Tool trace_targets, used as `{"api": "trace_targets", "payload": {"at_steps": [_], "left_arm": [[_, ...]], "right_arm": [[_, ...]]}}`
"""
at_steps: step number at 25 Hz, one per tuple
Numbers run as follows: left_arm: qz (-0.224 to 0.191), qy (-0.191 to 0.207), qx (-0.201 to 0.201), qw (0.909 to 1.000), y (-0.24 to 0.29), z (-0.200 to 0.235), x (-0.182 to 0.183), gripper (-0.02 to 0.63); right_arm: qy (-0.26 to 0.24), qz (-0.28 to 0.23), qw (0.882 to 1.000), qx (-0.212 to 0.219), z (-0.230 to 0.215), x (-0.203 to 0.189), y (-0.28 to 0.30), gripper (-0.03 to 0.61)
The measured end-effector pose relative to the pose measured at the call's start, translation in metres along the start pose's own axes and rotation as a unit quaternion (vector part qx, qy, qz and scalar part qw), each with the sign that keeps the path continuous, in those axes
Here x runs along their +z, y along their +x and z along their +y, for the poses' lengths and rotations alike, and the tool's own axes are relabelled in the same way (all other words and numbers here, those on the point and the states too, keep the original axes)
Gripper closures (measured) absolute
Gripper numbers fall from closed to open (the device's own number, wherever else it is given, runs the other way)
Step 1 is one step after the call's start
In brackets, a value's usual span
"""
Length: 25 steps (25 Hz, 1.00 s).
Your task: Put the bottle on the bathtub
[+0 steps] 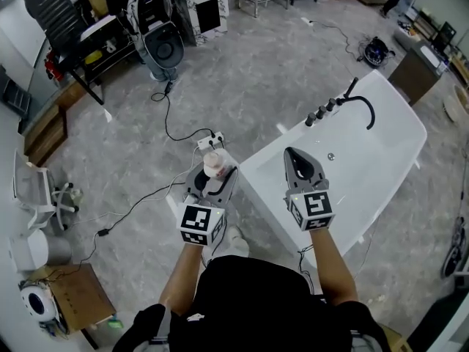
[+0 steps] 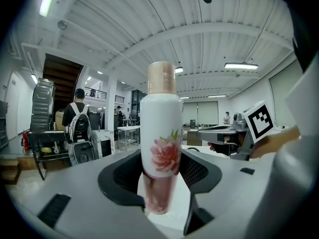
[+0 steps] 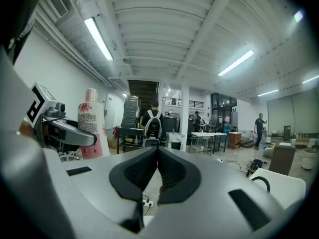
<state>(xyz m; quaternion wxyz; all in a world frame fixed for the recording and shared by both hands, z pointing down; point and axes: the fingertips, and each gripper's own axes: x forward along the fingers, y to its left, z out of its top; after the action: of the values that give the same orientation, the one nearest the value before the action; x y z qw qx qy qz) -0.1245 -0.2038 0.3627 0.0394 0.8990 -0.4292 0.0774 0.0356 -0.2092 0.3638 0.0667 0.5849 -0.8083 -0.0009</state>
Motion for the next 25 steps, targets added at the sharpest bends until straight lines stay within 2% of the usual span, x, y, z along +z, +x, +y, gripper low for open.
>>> {"api": "trace_targets", "payload": {"at_steps": [6,11,18,25], "left_arm": [[0.015,-0.003,-0.021,0.9997,0.027,0.049,-0.002,0.379],[0.025,-0.003,-0.042,0.9988,0.038,0.064,-0.012,0.379],[0.04,-0.017,-0.058,0.9974,0.056,0.062,-0.028,0.379],[0.065,-0.013,-0.068,0.9955,0.077,0.047,-0.049,0.378]], "right_arm": [[0.002,0.015,1.0,-0.02,0.004,-0.001,0.05,0.557],[0.008,0.028,0.999,-0.042,0.003,-0.011,0.063,0.557],[0.003,0.054,0.997,-0.046,-0.006,-0.028,0.069,0.557],[0.012,0.068,0.997,-0.041,-0.026,-0.05,0.074,0.557]]}}
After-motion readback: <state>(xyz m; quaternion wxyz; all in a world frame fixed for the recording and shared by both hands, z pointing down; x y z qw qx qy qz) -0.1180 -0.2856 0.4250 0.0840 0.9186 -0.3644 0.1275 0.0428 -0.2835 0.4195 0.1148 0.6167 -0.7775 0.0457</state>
